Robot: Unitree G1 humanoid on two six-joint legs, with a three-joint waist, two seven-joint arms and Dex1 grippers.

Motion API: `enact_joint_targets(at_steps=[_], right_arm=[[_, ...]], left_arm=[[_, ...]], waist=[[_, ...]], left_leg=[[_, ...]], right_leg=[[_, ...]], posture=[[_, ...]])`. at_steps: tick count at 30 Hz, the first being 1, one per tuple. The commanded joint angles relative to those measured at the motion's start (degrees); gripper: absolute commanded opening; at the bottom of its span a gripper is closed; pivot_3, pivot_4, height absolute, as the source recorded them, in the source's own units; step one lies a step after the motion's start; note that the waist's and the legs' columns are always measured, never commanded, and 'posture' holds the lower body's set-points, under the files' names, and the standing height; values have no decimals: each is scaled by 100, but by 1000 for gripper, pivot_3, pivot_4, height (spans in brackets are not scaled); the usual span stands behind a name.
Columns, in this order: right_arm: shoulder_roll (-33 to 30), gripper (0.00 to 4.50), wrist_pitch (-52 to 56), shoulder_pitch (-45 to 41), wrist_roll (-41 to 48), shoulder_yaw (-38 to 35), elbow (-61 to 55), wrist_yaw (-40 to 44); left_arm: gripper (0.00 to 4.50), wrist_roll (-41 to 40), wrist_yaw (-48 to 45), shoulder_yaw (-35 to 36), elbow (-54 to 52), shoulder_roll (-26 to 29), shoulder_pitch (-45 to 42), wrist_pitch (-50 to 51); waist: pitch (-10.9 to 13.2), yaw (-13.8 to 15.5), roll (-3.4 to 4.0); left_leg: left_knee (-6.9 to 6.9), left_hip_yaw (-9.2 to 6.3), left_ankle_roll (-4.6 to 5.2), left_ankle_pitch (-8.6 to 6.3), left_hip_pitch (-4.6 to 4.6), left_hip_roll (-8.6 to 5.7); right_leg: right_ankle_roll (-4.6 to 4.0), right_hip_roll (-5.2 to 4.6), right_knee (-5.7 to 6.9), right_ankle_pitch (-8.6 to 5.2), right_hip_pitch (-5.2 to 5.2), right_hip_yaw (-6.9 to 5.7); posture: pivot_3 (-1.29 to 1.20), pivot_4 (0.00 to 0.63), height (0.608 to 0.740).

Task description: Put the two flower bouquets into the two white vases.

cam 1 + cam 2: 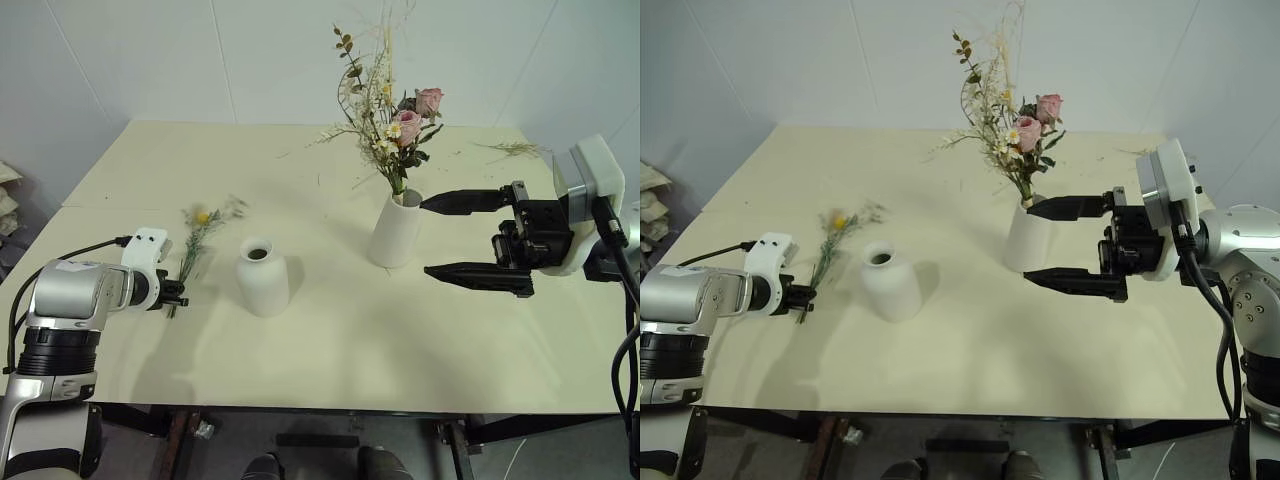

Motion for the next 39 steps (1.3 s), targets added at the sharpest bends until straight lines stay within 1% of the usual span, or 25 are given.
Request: enact_joint_targets(at_steps=[1,3,6,7,9,12,15,18,22,26,30,33,39], right_arm=[[21,4500,-148,46,-21,-181,-102,-118],[52,4500,-185,133,-57,-194,-125,-209],[81,4500,-231,206,-109,-228,-116,-311],[97,4500,-250,222,-123,-241,-101,-357],[108,4500,-288,231,-145,-245,-60,-394],[161,4500,-321,266,-180,-249,-18,-497],[244,4500,-384,322,-235,-242,3,-622],[338,4500,-427,362,-268,-226,0,-738],[440,4500,-458,398,-304,-207,-10,-820],[510,4500,-480,435,-297,-218,-54,-932],[542,4500,-458,458,-274,-253,-108,-1043],[536,4500,-409,531,-220,-322,-222,-1192],[490,4500,-319,617,-143,-412,-362,-1386]], left_arm=[[42,-93,59,576,298,-364,-86,-926],[42,-78,76,901,362,-582,-48,-1982],[42,-343,-156,1290,289,-945,-30,-3030],[42,-553,-215,1533,210,-1158,-70,-3420],[42,-852,-335,1813,109,-1419,-112,-3890],[42,-1653,-1043,2106,-266,-1760,-180,-4486],[42,-2503,-1703,2240,-487,-1833,-251,-4394],[42,-3251,-2201,2282,-651,-1737,-319,-4108],[42,-3694,-2382,2128,-729,-1620,-352,-3853],[42,-3734,-2449,1951,-827,-1609,-190,-3901],[42,-3535,-2592,1778,-853,-1626,49,-4175],[42,-3082,-2794,1576,-670,-1731,250,-4890],[42,-2884,-3027,1327,-505,-1895,511,-5385]], waist=[[-2,14,3],[-3,29,0],[-3,23,-4],[-3,22,-4],[-3,7,-4],[-3,-10,-4],[-3,-8,-4],[-3,-12,-4],[-3,-10,-4],[-3,-11,-4],[-3,-14,-4],[-3,-7,-4],[-3,-2,-4]], left_leg=[[0,0,0,1,1,0],[4,-3,-3,5,1,1],[10,-2,-7,7,-8,1],[10,-1,-7,7,-8,0],[10,0,-6,6,-11,1],[8,3,-4,4,-11,2],[8,3,-4,4,-15,3],[9,4,-3,4,-13,2],[14,3,-2,4,-11,2],[20,3,-2,5,-10,2],[19,3,-1,4,-10,3],[19,3,-1,4,-10,3],[19,3,-1,4,-11,2]], right_leg=[[0,0,1,0,1,0],[-4,0,-2,5,5,-5],[-2,-1,-8,15,3,-5],[1,-3,-12,17,4,-4],[4,-3,-20,20,3,-4],[4,-2,-22,20,2,-4],[4,-2,-25,20,1,-4],[4,-1,-22,20,2,-3],[4,0,-16,20,3,-3],[5,0,-16,20,6,-3],[5,1,-17,20,5,-2],[5,1,-18,20,5,-2],[4,1,-21,20,7,-2]], posture=[[0,150,740],[0,150,740],[0,150,740],[0,150,740],[0,150,740],[0,150,740],[0,150,740],[0,150,740],[0,150,740],[0,150,740],[0,150,740],[0,150,740],[0,150,740]])
